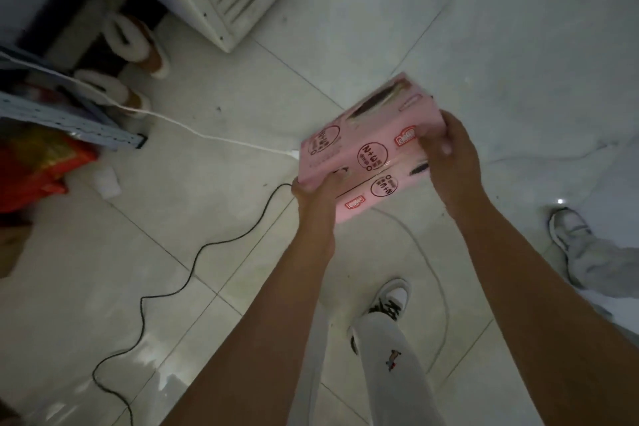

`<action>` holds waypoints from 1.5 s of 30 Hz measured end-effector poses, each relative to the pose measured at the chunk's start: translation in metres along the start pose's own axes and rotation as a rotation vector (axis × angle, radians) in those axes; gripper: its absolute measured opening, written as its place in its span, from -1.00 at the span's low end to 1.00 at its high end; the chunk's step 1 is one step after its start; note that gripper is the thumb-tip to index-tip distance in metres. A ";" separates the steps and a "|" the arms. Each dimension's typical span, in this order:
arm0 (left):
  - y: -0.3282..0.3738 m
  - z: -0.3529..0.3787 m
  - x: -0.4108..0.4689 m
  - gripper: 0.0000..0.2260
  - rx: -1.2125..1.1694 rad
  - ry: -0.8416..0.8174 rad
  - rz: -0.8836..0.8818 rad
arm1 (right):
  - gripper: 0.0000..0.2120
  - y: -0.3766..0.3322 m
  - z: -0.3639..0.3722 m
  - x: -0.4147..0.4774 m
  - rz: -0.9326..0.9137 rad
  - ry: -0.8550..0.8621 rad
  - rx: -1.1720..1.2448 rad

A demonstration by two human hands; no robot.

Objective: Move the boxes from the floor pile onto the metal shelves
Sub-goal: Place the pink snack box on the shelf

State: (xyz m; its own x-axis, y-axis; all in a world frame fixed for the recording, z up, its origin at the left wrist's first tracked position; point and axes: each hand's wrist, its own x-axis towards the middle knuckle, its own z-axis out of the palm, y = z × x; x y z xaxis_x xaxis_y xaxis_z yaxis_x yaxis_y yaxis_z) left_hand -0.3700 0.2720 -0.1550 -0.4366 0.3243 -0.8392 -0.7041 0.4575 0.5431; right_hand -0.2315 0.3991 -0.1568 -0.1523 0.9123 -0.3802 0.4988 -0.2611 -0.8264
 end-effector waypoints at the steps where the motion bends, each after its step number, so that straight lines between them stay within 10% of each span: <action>1: 0.023 -0.001 -0.017 -0.38 -0.015 -0.022 0.057 | -0.58 -0.027 -0.005 -0.005 -0.034 0.012 0.011; 17: 0.344 -0.050 -0.346 -0.32 -0.086 -0.074 0.813 | -0.44 -0.446 -0.108 -0.147 -0.690 0.040 0.159; 37: 0.267 -0.256 -0.646 -0.33 -0.185 0.487 1.288 | -0.33 -0.544 -0.079 -0.432 -0.958 -0.649 0.511; 45: 0.256 -0.361 -0.724 -0.40 -0.176 0.575 1.423 | -0.60 -0.580 -0.065 -0.538 -1.110 -0.705 0.440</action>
State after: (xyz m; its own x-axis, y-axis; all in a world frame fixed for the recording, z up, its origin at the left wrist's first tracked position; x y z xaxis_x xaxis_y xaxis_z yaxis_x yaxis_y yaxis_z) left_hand -0.4366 -0.1445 0.5818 -0.9015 0.0219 0.4322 0.4305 -0.0560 0.9009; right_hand -0.3835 0.0804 0.5543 -0.7482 0.3900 0.5367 -0.4529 0.2909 -0.8428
